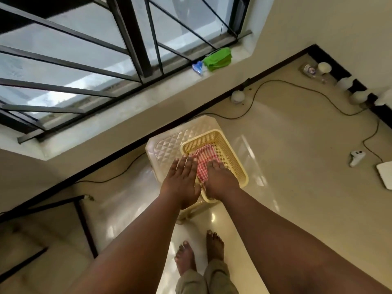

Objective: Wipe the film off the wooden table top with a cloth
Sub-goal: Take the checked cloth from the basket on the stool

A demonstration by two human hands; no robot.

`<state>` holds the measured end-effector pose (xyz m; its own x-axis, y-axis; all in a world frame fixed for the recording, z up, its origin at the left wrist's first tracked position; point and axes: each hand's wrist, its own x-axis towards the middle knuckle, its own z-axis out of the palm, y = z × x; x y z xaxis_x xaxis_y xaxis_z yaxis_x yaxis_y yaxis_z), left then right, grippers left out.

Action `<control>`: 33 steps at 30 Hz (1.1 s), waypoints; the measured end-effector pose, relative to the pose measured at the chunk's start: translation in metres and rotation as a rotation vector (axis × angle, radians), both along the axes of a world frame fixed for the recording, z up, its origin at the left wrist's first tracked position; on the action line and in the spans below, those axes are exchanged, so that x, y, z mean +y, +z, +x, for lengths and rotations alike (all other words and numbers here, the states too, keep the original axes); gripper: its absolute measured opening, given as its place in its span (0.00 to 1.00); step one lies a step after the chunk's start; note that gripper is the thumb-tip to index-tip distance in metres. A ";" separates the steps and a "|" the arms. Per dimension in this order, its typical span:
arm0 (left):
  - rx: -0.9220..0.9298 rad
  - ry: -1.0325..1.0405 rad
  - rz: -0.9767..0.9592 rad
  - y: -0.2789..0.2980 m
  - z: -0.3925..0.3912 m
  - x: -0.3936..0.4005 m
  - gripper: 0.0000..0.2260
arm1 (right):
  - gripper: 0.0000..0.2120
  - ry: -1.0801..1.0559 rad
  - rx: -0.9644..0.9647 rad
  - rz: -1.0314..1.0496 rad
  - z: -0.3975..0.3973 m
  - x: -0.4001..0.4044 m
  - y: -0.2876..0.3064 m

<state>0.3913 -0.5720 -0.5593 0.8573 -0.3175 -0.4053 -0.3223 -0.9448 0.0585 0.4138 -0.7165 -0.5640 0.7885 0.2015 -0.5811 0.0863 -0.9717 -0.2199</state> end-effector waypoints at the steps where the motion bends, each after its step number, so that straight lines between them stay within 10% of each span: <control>1: 0.012 0.015 -0.003 -0.006 0.006 -0.002 0.32 | 0.37 0.000 0.012 -0.004 0.006 -0.002 -0.008; 20: -0.038 0.075 0.029 -0.037 0.017 0.000 0.31 | 0.37 0.042 -0.010 -0.097 0.011 0.008 -0.049; 26: -0.030 0.116 0.044 -0.028 0.007 0.010 0.31 | 0.16 -0.199 -0.066 0.158 0.023 -0.009 -0.035; 33: -0.036 0.231 0.052 0.021 -0.010 0.034 0.32 | 0.17 -0.272 -0.038 0.310 0.030 -0.022 0.019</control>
